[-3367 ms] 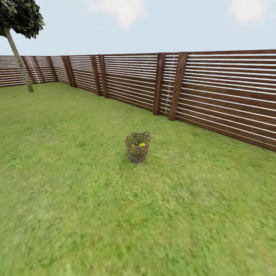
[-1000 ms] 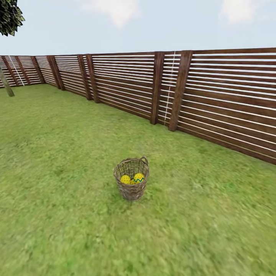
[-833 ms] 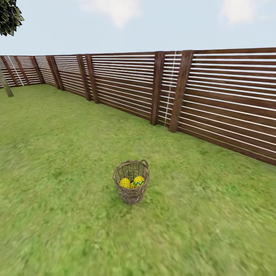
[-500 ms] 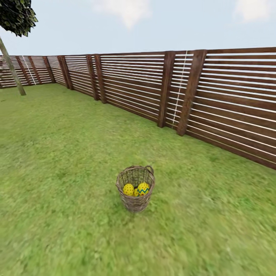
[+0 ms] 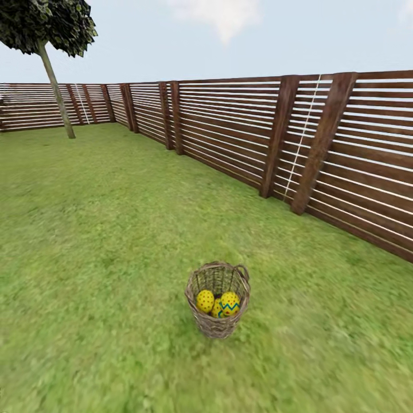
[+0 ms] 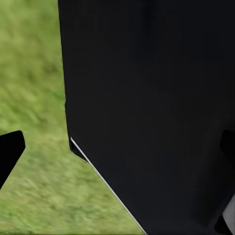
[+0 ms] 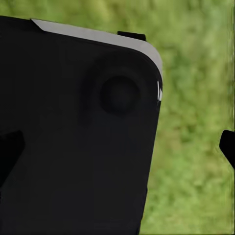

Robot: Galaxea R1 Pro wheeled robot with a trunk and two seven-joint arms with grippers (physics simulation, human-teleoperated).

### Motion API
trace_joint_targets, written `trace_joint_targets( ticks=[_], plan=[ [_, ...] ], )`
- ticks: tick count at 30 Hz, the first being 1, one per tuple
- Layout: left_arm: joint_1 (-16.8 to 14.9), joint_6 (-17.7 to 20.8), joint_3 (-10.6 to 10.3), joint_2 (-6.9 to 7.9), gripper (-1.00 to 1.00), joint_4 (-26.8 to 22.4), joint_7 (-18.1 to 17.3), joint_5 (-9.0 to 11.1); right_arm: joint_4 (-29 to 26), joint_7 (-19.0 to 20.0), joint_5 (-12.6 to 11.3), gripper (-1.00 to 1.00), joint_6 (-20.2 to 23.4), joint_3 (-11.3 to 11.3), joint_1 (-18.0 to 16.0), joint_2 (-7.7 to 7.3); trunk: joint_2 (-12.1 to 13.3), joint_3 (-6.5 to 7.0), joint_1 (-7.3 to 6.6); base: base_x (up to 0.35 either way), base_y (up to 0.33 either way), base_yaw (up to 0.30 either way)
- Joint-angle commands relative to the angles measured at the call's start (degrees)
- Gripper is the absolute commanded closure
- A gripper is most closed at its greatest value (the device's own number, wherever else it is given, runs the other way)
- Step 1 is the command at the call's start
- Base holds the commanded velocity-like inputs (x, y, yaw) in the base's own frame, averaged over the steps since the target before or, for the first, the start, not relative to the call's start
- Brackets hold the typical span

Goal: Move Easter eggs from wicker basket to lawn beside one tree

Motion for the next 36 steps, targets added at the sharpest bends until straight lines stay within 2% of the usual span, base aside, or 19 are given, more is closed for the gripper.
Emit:
trace_joint_targets(
  ticks=[1, 12, 17, 30, 31, 36],
  plan=[
    [0.01, -0.12, 0.24, -0.03, -1.00, -0.04, 0.07, -0.01, 0.05, -0.06, 0.49, -1.00, -0.14, 0.03, -0.02, -0.01, -0.02, -0.04, 0.03, 0.338, -0.122, 0.274],
    [0.01, -0.12, 0.24, 0.01, -1.00, -0.04, 0.07, -0.01, 0.04, -0.03, 0.49, -1.00, -0.14, 0.10, -0.02, -0.02, -0.02, -0.04, 0.03, 0.338, -0.122, 0.271],
    [0.01, -0.15, 0.24, 0.02, -1.00, -0.11, 0.07, 0.03, 0.13, -0.01, 0.91, -1.00, -0.06, 0.21, -0.03, -0.06, -0.02, -0.04, 0.03, 0.304, -0.088, 0.091],
    [0.01, -0.12, 0.33, 0.02, -1.00, -0.18, -0.32, 0.22, 0.04, 0.18, 0.87, -1.00, 0.26, 0.27, -0.03, -0.48, -0.02, -0.04, 0.03, 0.030, -0.005, 0.003],
    [0.01, -0.12, 0.31, 0.08, -1.00, -0.22, -0.08, 0.25, -0.82, 0.51, 1.16, -1.00, 0.36, 0.41, -0.28, -0.95, -0.02, -0.04, 0.03, 0.000, 0.000, 0.000],
    [0.01, 0.05, 0.20, 0.36, -1.00, -1.39, -0.17, 0.18, -5.85, 0.35, 1.25, -1.00, 0.79, 0.42, -0.91, -0.97, -0.02, -0.04, 0.03, 0.000, 0.000, 0.000]
  ],
)
